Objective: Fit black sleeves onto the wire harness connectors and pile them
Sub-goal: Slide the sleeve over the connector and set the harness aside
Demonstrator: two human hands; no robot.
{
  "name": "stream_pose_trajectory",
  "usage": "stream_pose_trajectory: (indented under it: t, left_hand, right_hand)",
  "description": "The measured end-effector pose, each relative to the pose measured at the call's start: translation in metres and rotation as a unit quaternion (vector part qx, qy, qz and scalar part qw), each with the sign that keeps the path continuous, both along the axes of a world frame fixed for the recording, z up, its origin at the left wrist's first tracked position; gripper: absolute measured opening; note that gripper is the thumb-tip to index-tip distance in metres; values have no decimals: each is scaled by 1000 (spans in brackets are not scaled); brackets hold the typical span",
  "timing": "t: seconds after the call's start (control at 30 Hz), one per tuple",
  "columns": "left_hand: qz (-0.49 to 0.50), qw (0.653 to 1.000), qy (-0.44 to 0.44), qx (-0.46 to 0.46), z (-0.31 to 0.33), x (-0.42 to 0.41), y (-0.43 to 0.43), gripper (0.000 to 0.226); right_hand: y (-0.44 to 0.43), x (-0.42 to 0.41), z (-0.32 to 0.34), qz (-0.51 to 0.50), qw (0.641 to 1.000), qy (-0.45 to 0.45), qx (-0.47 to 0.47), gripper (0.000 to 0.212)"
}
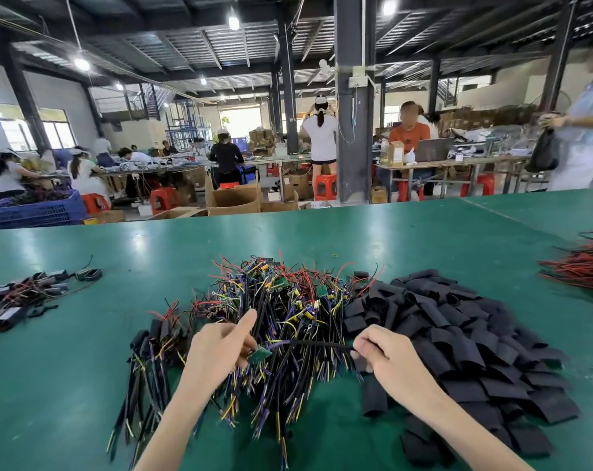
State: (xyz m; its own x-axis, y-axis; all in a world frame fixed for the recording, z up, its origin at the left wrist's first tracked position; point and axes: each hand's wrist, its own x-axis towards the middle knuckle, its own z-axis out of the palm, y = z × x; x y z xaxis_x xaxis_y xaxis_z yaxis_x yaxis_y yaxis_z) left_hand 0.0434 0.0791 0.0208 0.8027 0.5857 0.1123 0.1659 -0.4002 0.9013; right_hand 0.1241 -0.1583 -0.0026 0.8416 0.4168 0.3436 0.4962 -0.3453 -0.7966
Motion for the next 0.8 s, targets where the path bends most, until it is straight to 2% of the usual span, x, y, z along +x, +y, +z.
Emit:
stream_pose_trajectory:
  t: [0.07, 0.1, 0.13, 0.17, 0.23, 0.3, 0.33, 0.37, 0.43, 0.53, 0.67, 0.73, 0.8]
  left_hand:
    - [119, 982, -122, 85, 1, -2, -2, 26]
    - [177, 957, -189, 127, 4, -5, -3, 22]
    - [200, 945, -218, 142, 6, -8, -4, 24]
    - [175, 955, -210, 113, 8, -10, -3, 31]
    - [48, 994, -90, -33, 12, -9, -6, 57]
    - [-28, 988, 44, -142, 16, -9, -6, 74]
    - [-35, 981, 70, -177, 16, -9, -3, 75]
    - [-34, 975, 72, -209, 16, -8, 0, 71]
    - [-43, 959, 22, -278, 13, -6, 8, 52]
    - [-73, 913, -54, -399, 10, -3, 14, 26]
    - [-85, 855, -65, -507, 9, -1, 14, 28]
    - [-78, 842, -66, -530, 9, 0, 16, 29]
    - [-89, 826, -59, -554, 9, -1, 15, 20]
  right_hand:
    - [2, -2, 0, -28, 999, 21, 36, 30]
    - [2, -2, 0, -40, 997, 32, 57, 29]
    - [2, -2, 1, -45, 995, 45, 79, 29]
    - [2, -3, 2, -46, 992, 59, 101, 28]
    - [1, -6, 4, -35, 986, 83, 138, 28]
    - [-1, -8, 9, -1, 984, 89, 153, 26]
    - [-2, -9, 11, 26, 985, 81, 147, 25]
    - [-3, -11, 14, 58, 987, 67, 136, 23]
    - [-5, -15, 18, 131, 986, 40, 98, 21]
    - [-4, -22, 17, 201, 979, 24, 33, 14]
    - [-1, -26, 8, 242, 970, -14, -16, 9]
    - [2, -29, 6, 267, 963, -27, -35, 12]
    - [2, -30, 5, 293, 954, -26, -57, 15]
